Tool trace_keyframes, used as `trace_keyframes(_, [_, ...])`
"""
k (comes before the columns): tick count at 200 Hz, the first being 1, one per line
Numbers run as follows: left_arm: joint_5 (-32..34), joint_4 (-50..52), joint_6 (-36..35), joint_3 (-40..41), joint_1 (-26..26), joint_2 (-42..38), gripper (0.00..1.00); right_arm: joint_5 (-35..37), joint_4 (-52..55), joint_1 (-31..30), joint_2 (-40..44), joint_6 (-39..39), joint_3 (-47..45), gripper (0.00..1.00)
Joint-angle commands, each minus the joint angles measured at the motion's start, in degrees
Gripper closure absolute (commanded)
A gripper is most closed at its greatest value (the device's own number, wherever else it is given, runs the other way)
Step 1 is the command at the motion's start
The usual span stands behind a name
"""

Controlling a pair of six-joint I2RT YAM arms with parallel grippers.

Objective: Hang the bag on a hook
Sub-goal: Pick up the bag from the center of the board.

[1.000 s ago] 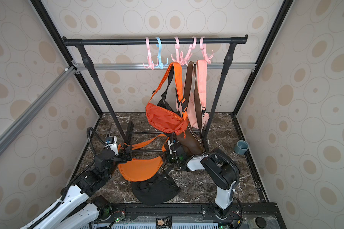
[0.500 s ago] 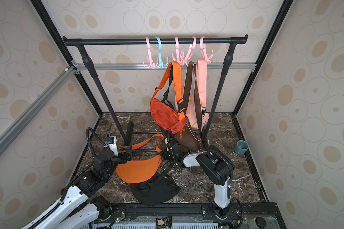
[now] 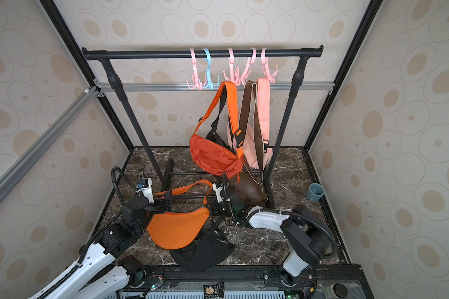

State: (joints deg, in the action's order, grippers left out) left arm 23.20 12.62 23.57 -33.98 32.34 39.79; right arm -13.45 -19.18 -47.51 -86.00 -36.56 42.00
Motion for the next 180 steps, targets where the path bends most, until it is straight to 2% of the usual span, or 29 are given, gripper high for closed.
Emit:
trace_keyframes(1, [-2.8, -2.0, -1.3, -0.5, -0.7, 2.9, 0.00, -4.4, 8.2, -1.6, 7.0, 3.0, -3.1, 1.00])
trace_keyframes(36, [-10.5, -3.0, -1.9, -3.6, -1.4, 15.5, 0.00, -10.4, 13.1, -2.3, 18.0, 6.9, -3.8, 1.00])
trace_keyframes(57, [-22.9, -5.4, -1.2, -4.8, -1.8, 20.1, 0.00, -14.8, 15.7, -2.3, 22.2, 11.0, -1.5, 1.00])
trace_keyframes(70, [-27.1, -8.3, 0.2, -4.1, -1.7, 19.6, 0.00, -16.1, 19.0, -2.3, 23.9, 13.5, 0.6, 1.00])
trace_keyframes(80, [-27.8, -9.9, 0.7, -3.0, -1.8, 18.1, 0.00, -17.7, 21.4, -2.3, 24.8, 15.3, 2.1, 1.00])
trace_keyframes(110, [-20.4, -5.4, -1.7, -2.2, -1.8, 16.8, 0.00, -21.0, 27.7, -2.3, 26.7, 20.0, 4.7, 1.00])
trace_keyframes(124, [-20.6, -2.9, -3.6, -1.9, -1.8, 17.4, 0.00, -20.2, 30.2, -2.3, 27.6, 21.3, 5.4, 1.00])
trace_keyframes(149, [-26.1, -3.2, -5.5, 0.9, -0.9, 18.6, 0.00, -20.2, 31.3, -2.3, 29.4, 22.0, 6.4, 1.00])
trace_keyframes(180, [-41.8, -8.8, -6.4, 4.7, 2.0, 12.9, 0.00, -20.3, 34.1, -2.2, 31.5, 23.7, 8.2, 1.00])
